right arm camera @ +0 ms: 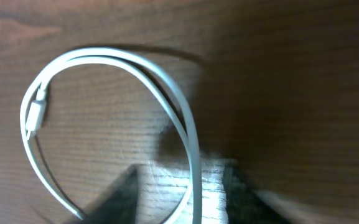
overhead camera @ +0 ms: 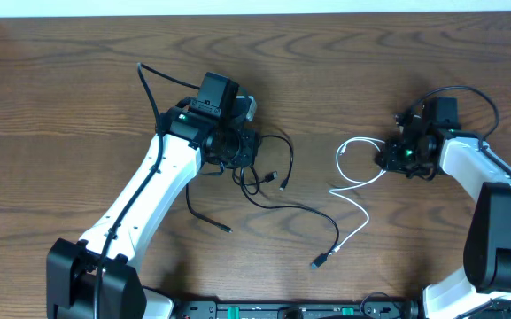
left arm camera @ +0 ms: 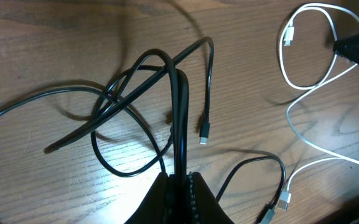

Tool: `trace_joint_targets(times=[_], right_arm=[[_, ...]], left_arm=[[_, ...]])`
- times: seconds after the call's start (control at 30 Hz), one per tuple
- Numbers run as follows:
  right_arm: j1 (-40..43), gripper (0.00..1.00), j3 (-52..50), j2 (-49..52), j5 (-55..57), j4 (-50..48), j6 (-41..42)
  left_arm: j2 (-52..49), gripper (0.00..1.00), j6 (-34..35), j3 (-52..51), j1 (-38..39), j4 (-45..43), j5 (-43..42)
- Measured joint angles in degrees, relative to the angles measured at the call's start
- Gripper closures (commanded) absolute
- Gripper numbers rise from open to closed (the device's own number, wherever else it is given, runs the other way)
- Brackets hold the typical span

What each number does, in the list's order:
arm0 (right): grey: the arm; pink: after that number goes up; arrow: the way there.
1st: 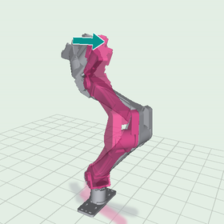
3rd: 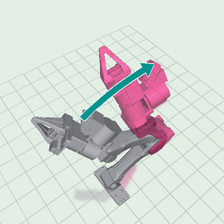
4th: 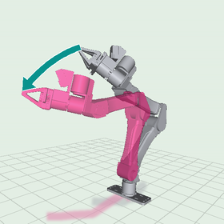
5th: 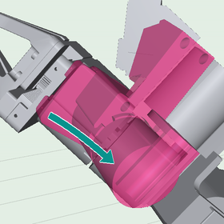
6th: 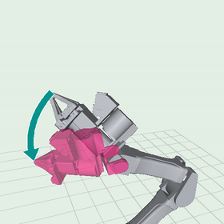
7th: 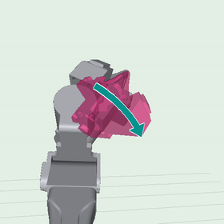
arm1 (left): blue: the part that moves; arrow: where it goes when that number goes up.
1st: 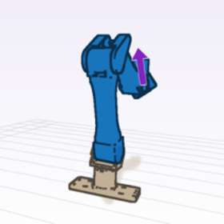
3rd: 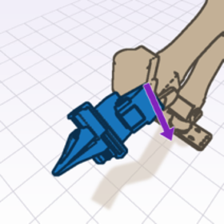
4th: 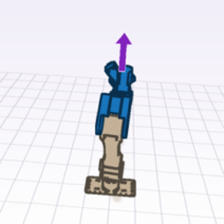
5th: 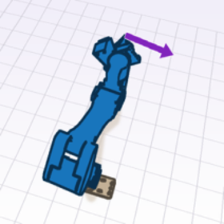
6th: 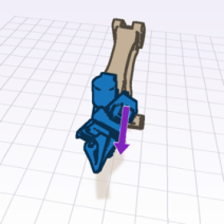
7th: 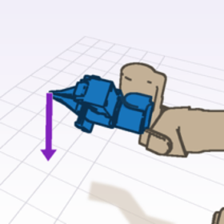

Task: Untangle cables
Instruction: 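Carry the white cable to the right table edge and release it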

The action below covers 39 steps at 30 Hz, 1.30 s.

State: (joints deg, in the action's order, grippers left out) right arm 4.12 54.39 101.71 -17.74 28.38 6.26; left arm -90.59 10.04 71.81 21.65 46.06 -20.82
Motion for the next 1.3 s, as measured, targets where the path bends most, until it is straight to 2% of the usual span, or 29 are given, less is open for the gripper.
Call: trace_joint_targets(times=[0.03, 0.37, 0.6, 0.77, 0.9, 1.07, 1.3], right_arm=[[-0.02, 0.99, 0.00, 0.35, -0.44, 0.11, 0.13], [0.15, 0.99, 1.22, -0.92, -1.64, 2.10, 0.70], [5.27, 0.99, 11.98, -15.39, 0.35, 1.62, 0.70], [9.49, 0.99, 17.75, -25.57, 9.03, -1.68, 0.70], [12.13, 0.99, 18.08, -30.23, 18.95, -4.31, 0.70], [15.69, 0.99, 18.08, -29.66, 28.72, -3.26, 0.68], [21.99, 0.99, 18.01, -21.81, 33.70, 1.60, 0.68]], left_arm=[[0.00, 0.92, 0.00, 0.00, 0.00, 0.02, 0.02], [0.00, 0.92, 0.00, 0.00, 0.00, 0.02, 0.02], [-0.02, 0.93, 0.00, 0.00, 0.00, 0.02, 0.02], [-0.02, 0.93, 0.00, 0.00, 0.00, 0.04, 0.02], [-0.02, 0.93, 0.00, -0.02, 0.00, 0.02, 0.02], [-0.02, 0.92, 0.00, -0.02, 0.00, 0.09, 0.02], [-0.02, 0.93, 0.00, -0.02, 0.00, 0.39, 0.04]])
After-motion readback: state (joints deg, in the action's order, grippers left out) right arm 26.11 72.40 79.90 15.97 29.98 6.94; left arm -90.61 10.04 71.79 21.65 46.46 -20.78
